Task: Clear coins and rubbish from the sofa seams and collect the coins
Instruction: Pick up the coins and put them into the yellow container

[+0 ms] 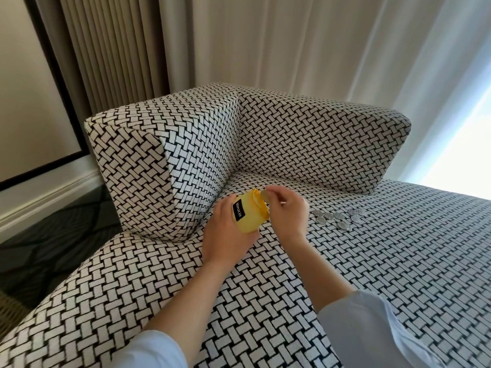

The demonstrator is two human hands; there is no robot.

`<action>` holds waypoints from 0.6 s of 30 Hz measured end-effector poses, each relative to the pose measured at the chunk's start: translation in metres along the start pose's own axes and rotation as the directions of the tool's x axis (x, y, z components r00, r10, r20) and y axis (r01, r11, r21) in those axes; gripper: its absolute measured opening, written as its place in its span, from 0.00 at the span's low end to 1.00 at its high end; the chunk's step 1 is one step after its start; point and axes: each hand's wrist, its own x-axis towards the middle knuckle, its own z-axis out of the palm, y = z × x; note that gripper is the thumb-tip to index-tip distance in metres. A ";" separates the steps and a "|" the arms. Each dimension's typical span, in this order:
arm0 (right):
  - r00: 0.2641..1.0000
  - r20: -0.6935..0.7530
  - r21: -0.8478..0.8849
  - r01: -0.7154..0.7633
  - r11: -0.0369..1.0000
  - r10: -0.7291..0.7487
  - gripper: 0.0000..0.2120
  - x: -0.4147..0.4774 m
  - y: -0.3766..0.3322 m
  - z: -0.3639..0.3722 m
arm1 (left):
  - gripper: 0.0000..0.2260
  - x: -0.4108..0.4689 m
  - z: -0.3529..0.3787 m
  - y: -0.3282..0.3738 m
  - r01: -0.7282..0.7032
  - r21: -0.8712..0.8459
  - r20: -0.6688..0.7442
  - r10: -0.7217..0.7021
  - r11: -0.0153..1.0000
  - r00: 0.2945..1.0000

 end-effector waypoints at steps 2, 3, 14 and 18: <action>0.997 0.071 -0.016 0.038 0.999 -0.037 0.07 0.001 -0.005 0.006 | 0.40 0.000 -0.001 0.000 -0.004 0.011 -0.001 0.004 1.000 1.000; 0.994 0.101 -0.017 0.039 0.999 -0.037 0.07 0.001 -0.006 0.008 | 0.40 0.000 -0.001 0.000 -0.003 0.004 -0.001 0.003 1.000 1.000; 0.915 0.403 -0.417 0.184 0.890 0.000 0.19 0.007 0.045 -0.001 | 0.42 0.001 0.004 -0.003 0.007 0.001 -0.016 -0.007 1.000 1.000; 0.863 0.500 -0.605 0.288 0.742 0.073 0.19 0.005 0.041 0.007 | 0.40 0.001 0.002 -0.001 0.000 0.006 -0.025 0.000 1.000 1.000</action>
